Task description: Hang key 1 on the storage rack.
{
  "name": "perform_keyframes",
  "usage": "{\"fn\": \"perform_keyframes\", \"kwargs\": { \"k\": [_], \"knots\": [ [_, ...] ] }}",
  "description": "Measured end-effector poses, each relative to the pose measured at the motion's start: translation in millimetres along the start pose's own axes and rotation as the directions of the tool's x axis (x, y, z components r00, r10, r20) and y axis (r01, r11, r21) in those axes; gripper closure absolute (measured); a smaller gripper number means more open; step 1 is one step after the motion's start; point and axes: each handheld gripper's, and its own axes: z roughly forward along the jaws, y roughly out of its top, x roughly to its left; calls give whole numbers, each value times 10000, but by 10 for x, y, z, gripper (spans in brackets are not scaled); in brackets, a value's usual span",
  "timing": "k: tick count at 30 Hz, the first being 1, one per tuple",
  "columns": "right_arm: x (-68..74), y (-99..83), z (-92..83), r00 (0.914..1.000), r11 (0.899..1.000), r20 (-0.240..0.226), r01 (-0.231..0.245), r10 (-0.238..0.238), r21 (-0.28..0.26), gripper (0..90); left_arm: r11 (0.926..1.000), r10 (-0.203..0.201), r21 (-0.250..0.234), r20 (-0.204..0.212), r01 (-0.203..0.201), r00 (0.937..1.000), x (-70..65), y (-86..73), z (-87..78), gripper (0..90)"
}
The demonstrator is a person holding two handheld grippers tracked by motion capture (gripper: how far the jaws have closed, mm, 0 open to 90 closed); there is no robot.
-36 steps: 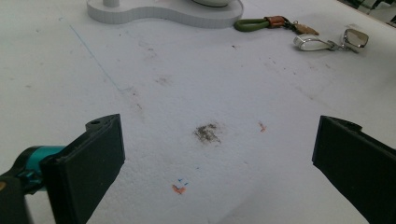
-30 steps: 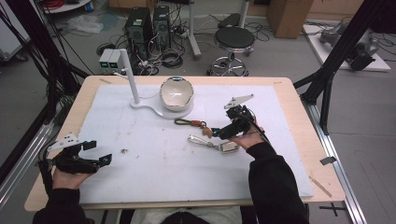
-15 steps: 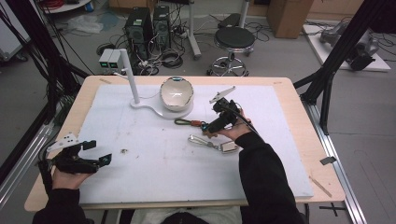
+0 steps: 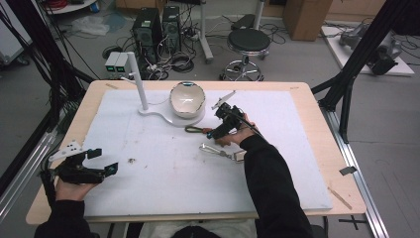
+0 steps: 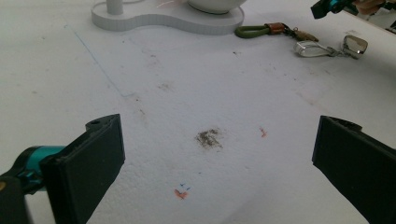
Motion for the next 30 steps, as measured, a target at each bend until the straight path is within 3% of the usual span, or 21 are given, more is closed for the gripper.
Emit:
{"fn": "perform_keyframes", "kwargs": {
  "k": [4,9,12,25,26,28,30],
  "knots": [
    [-26,16,78,9999,9999,-103,18,-17,112,43,10000,23,57,19,-23,10000,-6,-1,9,28],
    [-45,66,223,9994,9978,-326,107,-85,655,91,10000,-1,18,25,1,10000,0,-3,1,28],
    [-57,80,289,9978,9952,-557,420,-372,885,183,10000,-6,10,30,6,10000,0,-3,-3,28],
    [-44,61,390,9917,9860,-415,1257,-1218,1092,415,10000,-4,-57,161,5,9999,-11,-1,6,28],
    [-42,61,410,9903,9846,-569,1325,-1267,1140,481,10000,3,-52,166,-2,9999,-7,-1,11,28],
    [-45,65,404,9894,9842,-676,1356,-1286,1136,512,10000,31,-53,169,-30,9999,-5,0,13,28],
    [-30,72,396,9846,9800,-828,1627,-1538,1144,639,10000,9,-64,160,-8,9999,-4,-1,13,28]
  ]
}}
